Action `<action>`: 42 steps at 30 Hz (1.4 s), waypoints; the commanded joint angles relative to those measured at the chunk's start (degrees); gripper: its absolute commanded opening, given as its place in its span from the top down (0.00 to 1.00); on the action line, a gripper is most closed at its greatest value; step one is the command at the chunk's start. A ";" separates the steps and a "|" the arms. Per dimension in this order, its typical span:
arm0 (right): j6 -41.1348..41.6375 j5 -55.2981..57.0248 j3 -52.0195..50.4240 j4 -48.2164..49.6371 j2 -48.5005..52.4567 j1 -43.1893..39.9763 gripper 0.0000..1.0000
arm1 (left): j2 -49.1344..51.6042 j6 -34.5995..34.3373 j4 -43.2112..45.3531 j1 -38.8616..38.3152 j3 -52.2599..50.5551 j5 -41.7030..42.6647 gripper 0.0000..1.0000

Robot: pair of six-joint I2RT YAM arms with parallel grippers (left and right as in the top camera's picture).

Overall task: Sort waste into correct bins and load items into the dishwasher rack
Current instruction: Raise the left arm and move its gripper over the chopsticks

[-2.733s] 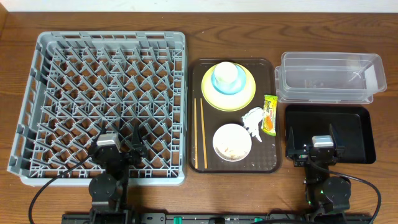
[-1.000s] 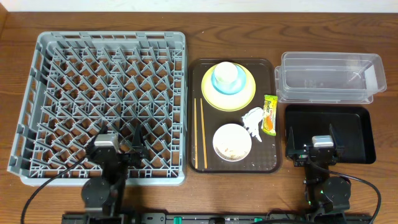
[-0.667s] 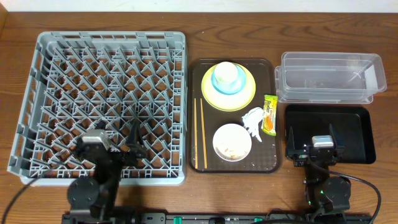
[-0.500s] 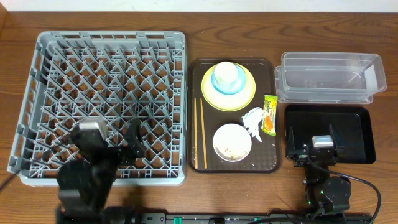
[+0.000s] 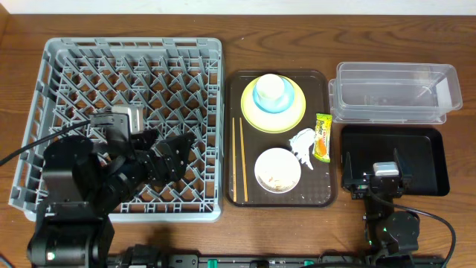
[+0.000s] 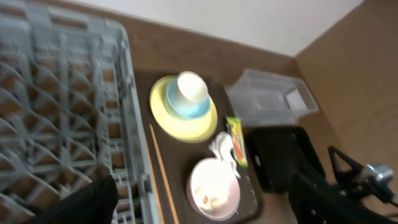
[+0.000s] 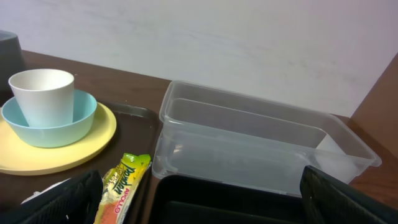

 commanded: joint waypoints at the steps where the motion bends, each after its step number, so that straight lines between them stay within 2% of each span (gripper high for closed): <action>1: -0.59 -0.22 -0.07 -0.24 -0.04 -0.26 0.01 | 0.96 -1.49 -2.51 0.24 0.04 3.15 0.14; 10: -0.59 -0.20 -0.07 -0.24 -0.04 -0.26 0.01 | 1.20 -1.51 -6.58 0.24 0.04 2.91 0.29; 15: -0.59 -0.20 -0.07 -0.24 -0.04 -0.26 0.01 | 1.20 -2.45 -6.69 0.24 0.04 2.45 0.30; 21: -0.59 -0.20 -0.07 -0.24 -0.04 -0.26 0.01 | 2.03 -6.73 -6.25 -2.29 0.04 -2.64 0.31; 26: -0.59 -0.20 -0.07 -0.24 -0.04 -0.26 0.01 | 4.85 -11.19 -3.93 -10.25 0.04 -9.92 0.31; 38: -0.59 -0.22 -0.07 -0.24 -0.02 -0.26 0.01 | 23.39 -17.16 9.09 -40.61 0.22 -29.16 0.38; 42: -0.59 -0.20 -0.07 -0.24 0.00 -0.26 0.01 | 30.49 -17.31 14.47 -47.45 0.20 -30.93 0.48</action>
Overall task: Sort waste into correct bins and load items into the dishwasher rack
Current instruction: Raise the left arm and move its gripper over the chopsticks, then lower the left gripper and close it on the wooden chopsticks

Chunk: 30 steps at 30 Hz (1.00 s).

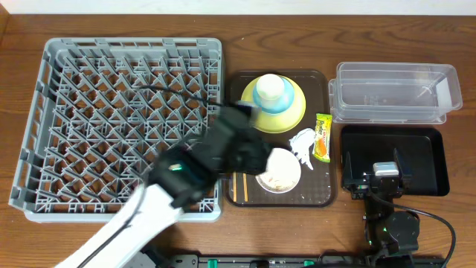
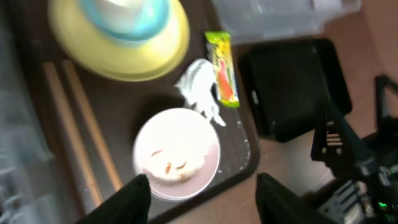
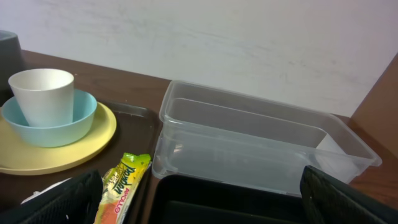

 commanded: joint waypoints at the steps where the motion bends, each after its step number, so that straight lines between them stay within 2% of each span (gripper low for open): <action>1: -0.61 -0.17 -0.07 -0.22 -0.04 -0.26 0.01 | 5.29 -0.72 2.91 -4.76 0.20 -4.81 0.50; 6: -0.61 -0.17 -0.07 -0.22 0.02 -0.26 0.01 | 13.60 -0.70 6.56 -9.38 0.20 -4.83 0.57; 12: -0.61 -0.17 -0.07 -0.22 0.02 -0.26 0.01 | 16.96 -0.70 3.85 -10.23 0.20 -4.92 0.58; 18: -0.61 -0.17 -0.07 -0.22 0.02 -0.26 0.01 | 16.87 -0.70 -0.92 -10.23 0.20 -10.29 0.58; 27: -0.61 -0.17 -0.07 -0.22 0.02 -0.26 0.01 | 16.85 -0.79 -2.27 -10.14 0.20 -21.79 0.58; 30: -0.61 -0.17 -0.07 -0.22 0.02 -0.26 0.01 | 16.83 -1.42 -2.34 -9.03 0.20 -23.06 0.58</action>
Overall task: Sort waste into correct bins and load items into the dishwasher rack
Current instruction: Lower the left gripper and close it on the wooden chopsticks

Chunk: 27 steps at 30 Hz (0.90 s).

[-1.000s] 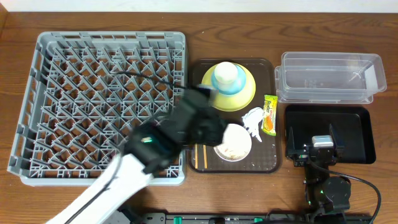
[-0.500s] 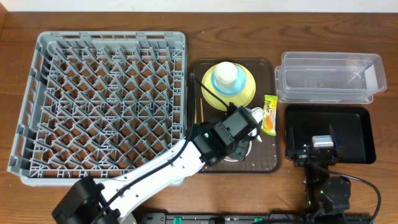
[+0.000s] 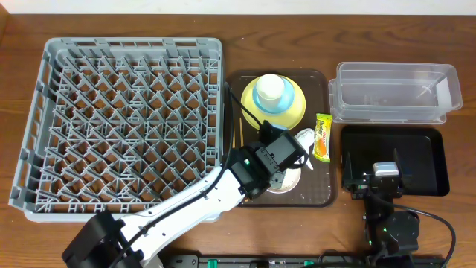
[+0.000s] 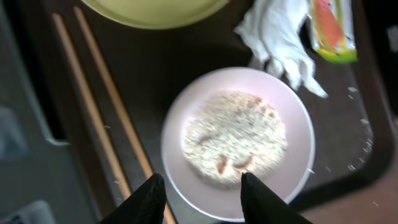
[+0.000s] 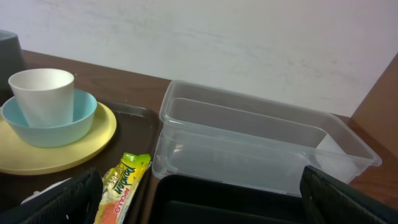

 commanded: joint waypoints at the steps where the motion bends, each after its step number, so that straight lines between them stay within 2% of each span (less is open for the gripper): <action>1: -0.59 -0.20 -0.07 -0.22 0.00 -0.26 0.01 | -0.59 -0.81 -0.42 1.73 0.20 -4.70 0.58; 10: -0.59 -0.20 -0.07 -0.22 0.00 -0.26 0.01 | -0.57 -1.18 -4.02 10.01 0.17 -3.72 0.58; 17: -0.59 -0.20 -0.07 -0.22 0.00 -0.26 0.01 | -0.55 -1.25 -4.83 9.94 -0.26 -2.99 0.59; 21: -0.59 -0.20 -0.07 -0.22 0.00 -0.26 0.01 | -0.13 -5.57 -4.68 9.94 -0.81 -3.63 0.67; 27: -0.59 -0.20 -0.07 -0.22 0.00 -0.26 0.01 | -0.13 -12.20 -0.74 9.92 -3.82 -6.25 0.74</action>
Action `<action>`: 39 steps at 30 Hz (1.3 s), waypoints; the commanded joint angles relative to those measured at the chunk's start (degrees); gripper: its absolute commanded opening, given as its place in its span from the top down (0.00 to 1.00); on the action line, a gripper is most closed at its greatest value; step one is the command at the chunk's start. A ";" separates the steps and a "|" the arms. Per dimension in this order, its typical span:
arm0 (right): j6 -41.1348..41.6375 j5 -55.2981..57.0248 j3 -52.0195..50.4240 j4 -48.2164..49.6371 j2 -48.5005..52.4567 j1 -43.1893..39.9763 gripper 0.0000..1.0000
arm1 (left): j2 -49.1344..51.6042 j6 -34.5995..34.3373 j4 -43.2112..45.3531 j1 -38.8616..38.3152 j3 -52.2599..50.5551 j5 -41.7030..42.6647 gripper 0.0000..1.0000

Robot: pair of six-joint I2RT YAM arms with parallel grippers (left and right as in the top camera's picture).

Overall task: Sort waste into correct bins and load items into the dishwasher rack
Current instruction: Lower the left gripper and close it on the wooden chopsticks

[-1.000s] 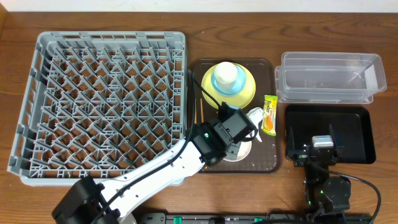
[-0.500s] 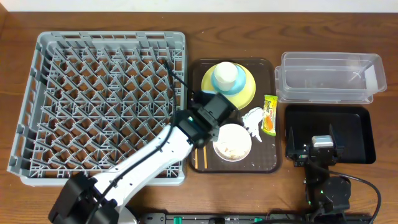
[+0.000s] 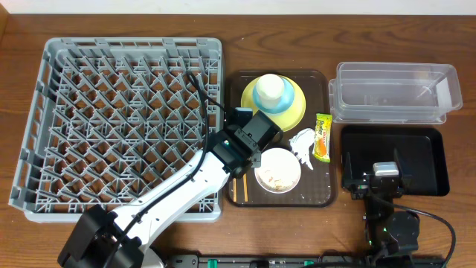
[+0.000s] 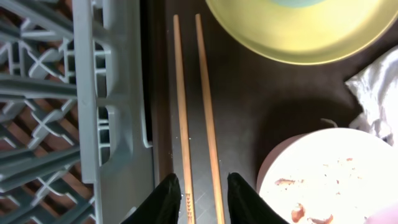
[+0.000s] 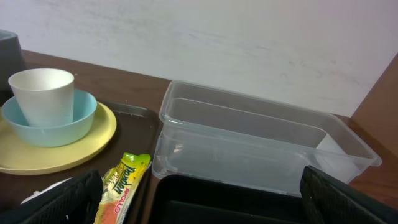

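Note:
Two wooden chopsticks (image 4: 186, 112) lie side by side on the left of the brown tray (image 3: 320, 195), next to the grey dish rack (image 3: 119, 119). My left gripper (image 4: 204, 202) hangs open low over their near part, one finger on each side of the pair. A pale bowl with food scraps (image 3: 277, 170) sits just to the right. Behind it a white cup stands in a blue bowl on a yellow plate (image 3: 273, 104). A crumpled napkin (image 3: 303, 141) and a snack wrapper (image 3: 322, 136) lie at the tray's right. My right gripper (image 5: 199, 186) rests open over the black bin (image 3: 394, 160).
A clear plastic bin (image 3: 394, 93) stands behind the black bin at the right. The rack's right wall (image 4: 118, 93) runs close along the chopsticks. My left arm stretches from the front of the table across the rack's front right corner.
My left gripper was over the bowl of food scraps; now it is to the left, open over the chopsticks. The right arm has not moved.
My left arm was folded over the front of the rack. Then it was stretched toward the tray, and then its open gripper hung over the bowl with scraps. Now the gripper straddles the chopsticks. Nothing on the tray has moved.

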 commanded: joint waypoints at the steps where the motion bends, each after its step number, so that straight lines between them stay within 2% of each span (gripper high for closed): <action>1: -0.59 -0.20 -0.07 -0.22 0.00 -0.26 0.01 | -0.11 -6.71 1.07 -0.02 -2.32 -3.69 0.74; 7: -0.59 -0.20 -0.07 -0.22 0.00 -0.26 0.01 | 0.22 -7.21 1.22 -0.02 -3.17 -4.15 0.74; 12: -0.59 -0.22 -0.07 -0.22 0.00 -0.26 0.01 | 1.07 -7.23 1.55 -0.22 -3.17 -4.13 0.78; 18: -0.59 -0.20 -0.07 -0.22 0.00 -0.26 0.01 | 5.40 -7.21 4.72 -2.43 -3.34 -4.20 0.80; 22: -0.59 -0.20 -0.07 -0.22 0.00 -0.26 0.01 | 8.66 -7.23 6.32 -2.84 -3.34 -4.98 0.86; 26: -0.59 -0.20 -0.07 -0.22 0.00 -0.26 0.01 | 11.10 -7.23 7.74 -2.84 -3.34 -4.33 0.87; 29: -0.59 -0.20 -0.07 -0.22 0.00 -0.26 0.01 | 10.99 -7.23 7.82 -2.84 -3.32 -1.49 0.90; 35: -0.59 -0.20 -0.07 -0.22 0.00 -0.26 0.01 | 10.82 -2.47 12.26 -2.84 -3.32 15.91 0.90; 39: -0.59 -0.22 -0.07 -0.22 0.00 -0.26 0.01 | 10.82 -2.47 12.79 -2.84 -3.32 18.10 0.90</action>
